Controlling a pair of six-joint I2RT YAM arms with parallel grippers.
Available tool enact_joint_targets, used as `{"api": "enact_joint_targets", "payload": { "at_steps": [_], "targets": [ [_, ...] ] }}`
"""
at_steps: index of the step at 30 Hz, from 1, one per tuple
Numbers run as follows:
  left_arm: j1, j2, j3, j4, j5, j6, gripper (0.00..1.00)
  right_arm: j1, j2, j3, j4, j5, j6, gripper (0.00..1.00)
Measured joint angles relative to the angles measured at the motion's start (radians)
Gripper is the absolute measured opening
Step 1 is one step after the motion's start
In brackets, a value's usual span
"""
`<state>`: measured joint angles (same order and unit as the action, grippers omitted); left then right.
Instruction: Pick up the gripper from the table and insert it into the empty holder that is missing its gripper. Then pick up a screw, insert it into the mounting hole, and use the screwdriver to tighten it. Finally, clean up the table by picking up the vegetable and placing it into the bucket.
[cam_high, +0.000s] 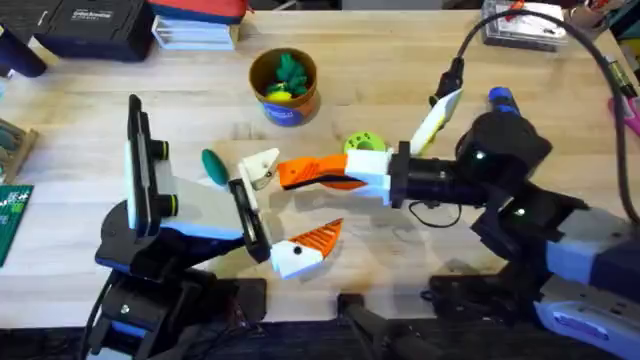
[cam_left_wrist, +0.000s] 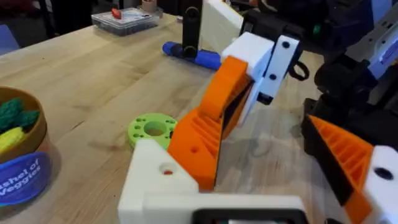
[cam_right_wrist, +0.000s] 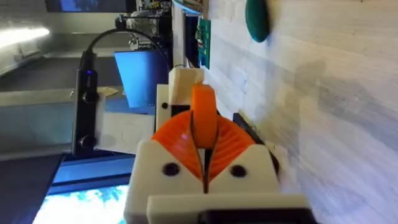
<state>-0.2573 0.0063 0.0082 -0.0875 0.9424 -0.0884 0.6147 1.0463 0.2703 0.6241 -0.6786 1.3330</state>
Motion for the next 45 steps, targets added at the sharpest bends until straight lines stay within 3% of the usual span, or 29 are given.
{"api": "enact_joint_targets", "payload": {
  "at_steps": [7, 23, 36, 45],
  "targets": [
    [0.004, 0.000, 0.000, 0.001, -0.019, 0.000, 0.986, 0.000, 0.073, -0.003, 0.159, -0.052, 0.025, 0.013],
    [0.001, 0.000, 0.000, -0.002, 0.002, -0.018, 0.985, 0.000, 0.144, 0.000, 0.202, -0.066, 0.034, 0.012],
    [0.005, 0.000, 0.000, -0.002, -0.014, -0.037, 0.985, 0.020, 0.350, 0.154, 0.207, -0.133, 0.036, 0.010],
    [0.026, 0.002, 0.001, 0.003, -0.092, -0.065, 0.986, 0.037, 0.462, 0.249, 0.212, -0.130, 0.036, 0.010]
  ]
}}
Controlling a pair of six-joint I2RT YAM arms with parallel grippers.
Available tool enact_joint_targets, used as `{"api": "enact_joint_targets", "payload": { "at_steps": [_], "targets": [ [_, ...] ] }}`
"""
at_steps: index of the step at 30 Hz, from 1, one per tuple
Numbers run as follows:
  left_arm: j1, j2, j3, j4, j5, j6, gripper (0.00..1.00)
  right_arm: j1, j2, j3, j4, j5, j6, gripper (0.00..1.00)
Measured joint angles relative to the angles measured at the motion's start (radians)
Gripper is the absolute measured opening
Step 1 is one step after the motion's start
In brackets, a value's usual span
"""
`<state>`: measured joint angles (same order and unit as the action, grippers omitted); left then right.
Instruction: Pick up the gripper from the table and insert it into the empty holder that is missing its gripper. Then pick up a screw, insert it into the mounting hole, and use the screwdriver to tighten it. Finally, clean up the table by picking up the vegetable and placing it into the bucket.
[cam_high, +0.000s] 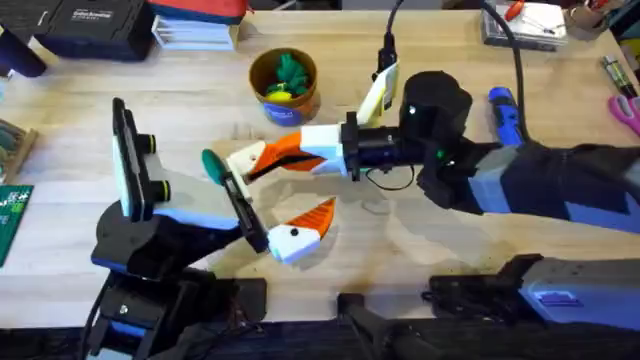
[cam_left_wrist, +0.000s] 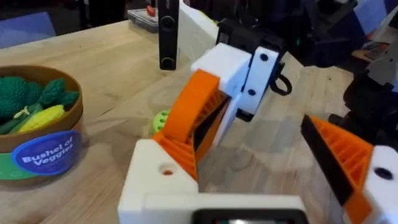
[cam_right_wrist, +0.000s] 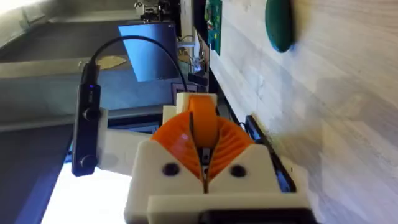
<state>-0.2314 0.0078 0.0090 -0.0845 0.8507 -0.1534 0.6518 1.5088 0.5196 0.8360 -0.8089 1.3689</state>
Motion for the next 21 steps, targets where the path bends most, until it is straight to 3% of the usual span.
{"api": "enact_joint_targets", "payload": {
  "at_steps": [9, 21],
  "targets": [
    [0.000, 0.000, 0.001, -0.001, -0.009, -0.001, 0.986, 0.000, 0.005, 0.006, -0.002, 0.000, 0.000, 0.017],
    [0.000, 0.000, 0.002, -0.001, -0.009, 0.002, 0.986, 0.006, 0.010, 0.006, -0.008, -0.001, -0.008, 0.200]
  ]
}}
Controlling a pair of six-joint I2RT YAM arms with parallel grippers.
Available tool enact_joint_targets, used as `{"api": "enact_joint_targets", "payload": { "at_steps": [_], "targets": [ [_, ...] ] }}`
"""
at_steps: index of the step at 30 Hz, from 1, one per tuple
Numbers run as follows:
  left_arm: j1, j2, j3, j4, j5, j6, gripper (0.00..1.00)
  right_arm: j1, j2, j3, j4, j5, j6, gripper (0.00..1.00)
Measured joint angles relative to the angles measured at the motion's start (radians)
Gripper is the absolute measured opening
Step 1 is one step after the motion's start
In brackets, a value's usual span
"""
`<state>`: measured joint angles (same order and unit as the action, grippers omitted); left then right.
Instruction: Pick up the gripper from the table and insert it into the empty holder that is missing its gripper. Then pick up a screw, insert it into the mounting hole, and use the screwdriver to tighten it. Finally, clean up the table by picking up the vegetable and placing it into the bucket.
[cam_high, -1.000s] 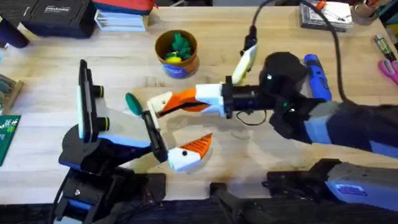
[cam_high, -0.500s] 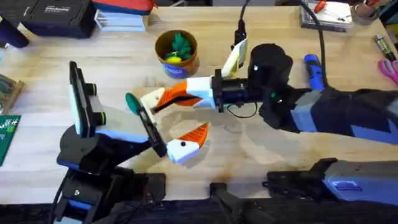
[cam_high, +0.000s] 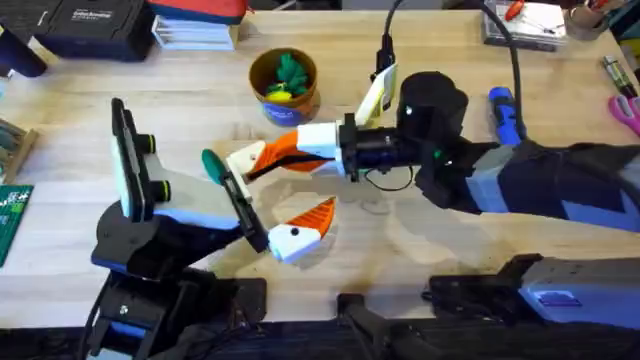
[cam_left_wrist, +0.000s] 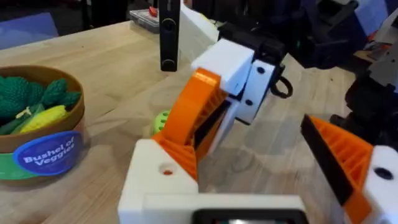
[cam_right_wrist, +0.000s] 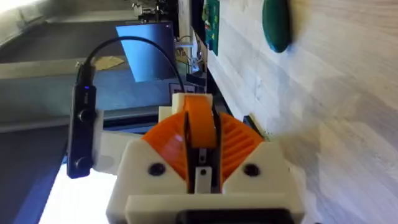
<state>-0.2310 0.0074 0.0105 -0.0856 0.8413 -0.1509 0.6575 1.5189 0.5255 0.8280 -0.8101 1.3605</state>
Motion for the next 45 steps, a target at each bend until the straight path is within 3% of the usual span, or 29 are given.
{"api": "enact_joint_targets", "payload": {
  "at_steps": [13, 17, 24, 27, 32, 40, 43, 45],
  "targets": [
    [-0.013, 0.000, 0.002, -0.003, 0.034, 0.028, 0.986, 0.001, 0.021, 0.000, 0.047, -0.028, -0.007, 0.345],
    [-0.015, 0.000, 0.002, -0.004, 0.055, 0.039, 0.986, -0.009, 0.026, 0.000, 0.046, -0.052, -0.007, 0.539],
    [-0.027, 0.000, 0.002, -0.008, 0.095, 0.042, 0.986, -0.008, 0.028, 0.000, 0.049, -0.078, -0.008, 0.716],
    [-0.027, 0.000, 0.002, -0.008, 0.105, 0.042, 0.985, -0.011, 0.028, 0.000, 0.049, -0.080, -0.012, 0.970],
    [-0.027, 0.000, 0.002, -0.009, 0.106, 0.042, 0.985, -0.066, 0.028, 0.000, 0.050, -0.088, -0.038, 0.992],
    [-0.027, 0.000, 0.002, -0.009, 0.107, 0.042, 0.985, -0.280, 0.028, 0.035, 0.038, -0.105, -0.143, 0.993],
    [-0.027, 0.000, 0.002, -0.009, 0.107, 0.042, 0.985, -0.339, 0.028, 0.107, -0.045, -0.128, -0.221, 0.993],
    [-0.027, 0.000, 0.002, -0.009, 0.108, 0.042, 0.985, -0.369, 0.022, 0.172, -0.184, -0.138, -0.299, 0.993]
  ]
}}
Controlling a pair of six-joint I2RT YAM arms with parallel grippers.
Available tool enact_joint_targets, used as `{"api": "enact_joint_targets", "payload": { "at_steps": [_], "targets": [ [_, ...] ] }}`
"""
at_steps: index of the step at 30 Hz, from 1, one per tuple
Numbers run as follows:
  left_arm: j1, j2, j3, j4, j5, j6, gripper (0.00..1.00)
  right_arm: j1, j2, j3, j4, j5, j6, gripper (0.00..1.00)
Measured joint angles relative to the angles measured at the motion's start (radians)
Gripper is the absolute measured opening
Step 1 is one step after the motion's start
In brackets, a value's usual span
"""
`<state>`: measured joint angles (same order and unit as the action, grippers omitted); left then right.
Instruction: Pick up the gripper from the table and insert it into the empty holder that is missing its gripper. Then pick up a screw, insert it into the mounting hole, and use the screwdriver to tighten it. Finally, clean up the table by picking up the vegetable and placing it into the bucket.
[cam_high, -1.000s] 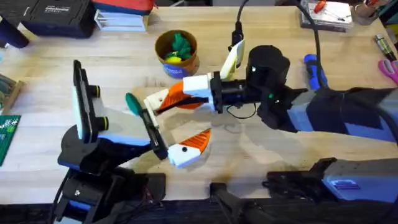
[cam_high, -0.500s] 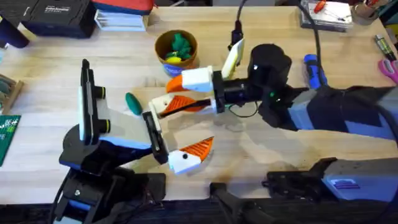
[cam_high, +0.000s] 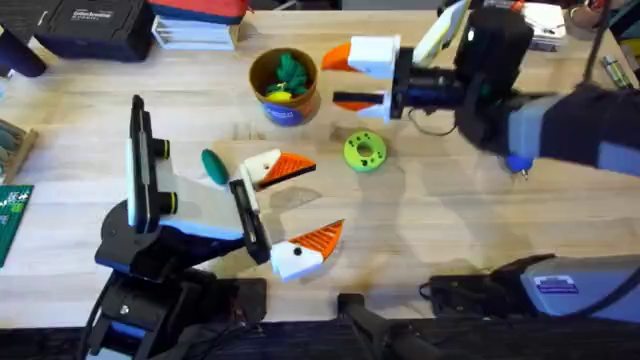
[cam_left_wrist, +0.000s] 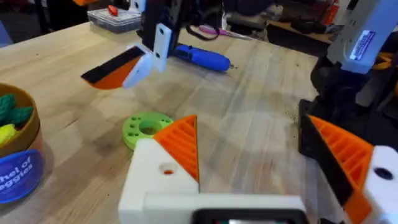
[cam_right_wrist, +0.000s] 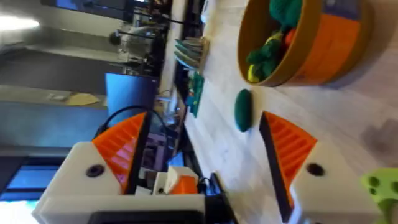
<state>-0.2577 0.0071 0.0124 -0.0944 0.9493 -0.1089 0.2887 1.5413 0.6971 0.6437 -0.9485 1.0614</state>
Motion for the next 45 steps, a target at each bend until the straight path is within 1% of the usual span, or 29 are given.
{"api": "enact_joint_targets", "payload": {
  "at_steps": [2, 4, 6, 8, 10, 11, 12, 15, 18, 21, 24, 27, 31, 36, 43, 44, 45],
  "targets": [
    [0.000, 0.000, 0.000, 0.000, 0.000, 0.000, 0.985, -0.020, -0.016, 0.055, -0.167, -0.003, -0.094, 0.993],
    [0.000, 0.000, 0.000, 0.000, 0.001, 0.000, 0.985, -0.030, -0.042, 0.109, -0.368, 0.010, -0.204, 0.993],
    [0.000, 0.000, 0.000, 0.000, 0.001, 0.000, 0.985, -0.031, -0.071, 0.167, -0.571, 0.044, -0.318, 0.993],
    [0.000, 0.000, 0.000, 0.000, 0.001, 0.000, 0.985, -0.027, -0.105, 0.222, -0.769, 0.105, -0.437, 0.993],
    [0.000, 0.000, 0.000, 0.000, 0.001, 0.000, 0.985, -0.015, -0.140, 0.270, -0.934, 0.191, -0.539, 0.994],
    [0.000, 0.000, 0.000, 0.000, 0.001, 0.000, 0.985, -0.001, -0.160, 0.295, -1.024, 0.251, -0.592, 0.994],
    [0.000, 0.000, 0.000, 0.000, 0.001, 0.000, 0.985, 0.016, -0.178, 0.309, -1.082, 0.304, -0.632, 0.994],
    [0.000, 0.000, 0.000, 0.000, 0.001, 0.000, 0.985, 0.100, -0.231, 0.331, -1.235, 0.508, -0.724, 0.995],
    [0.000, 0.000, 0.000, 0.000, 0.001, 0.000, 0.985, 0.194, -0.248, 0.334, -1.344, 0.686, -0.771, 0.995],
    [0.000, 0.000, 0.000, 0.000, 0.001, 0.000, 0.985, 0.279, -0.239, 0.333, -1.402, 0.806, -0.798, 0.995],
    [0.000, 0.000, 0.000, 0.000, 0.001, 0.000, 0.985, 0.336, -0.224, 0.333, -1.410, 0.865, -0.810, 0.995],
    [0.000, 0.000, 0.000, 0.000, 0.001, 0.000, 0.985, 0.367, -0.209, 0.333, -1.407, 0.898, -0.818, 0.995],
    [0.000, 0.000, 0.000, 0.000, 0.001, 0.000, 0.985, 0.380, -0.178, 0.333, -1.408, 0.941, -0.824, 0.994],
    [0.000, 0.000, 0.000, 0.000, 0.001, 0.000, 0.985, 0.392, -0.097, 0.334, -1.405, 1.012, -0.815, 0.985],
    [0.000, 0.000, 0.000, 0.000, 0.001, 0.000, 0.985, 0.395, -0.018, 0.333, -1.382, 1.041, -0.804, 0.995],
    [0.000, 0.000, 0.000, 0.000, 0.001, 0.000, 0.985, 0.396, -0.014, 0.333, -1.381, 1.041, -0.804, 0.992],
    [0.000, 0.000, 0.000, 0.000, 0.001, 0.000, 0.985, 0.397, -0.011, 0.333, -1.379, 1.041, -0.804, 0.963]
  ]
}}
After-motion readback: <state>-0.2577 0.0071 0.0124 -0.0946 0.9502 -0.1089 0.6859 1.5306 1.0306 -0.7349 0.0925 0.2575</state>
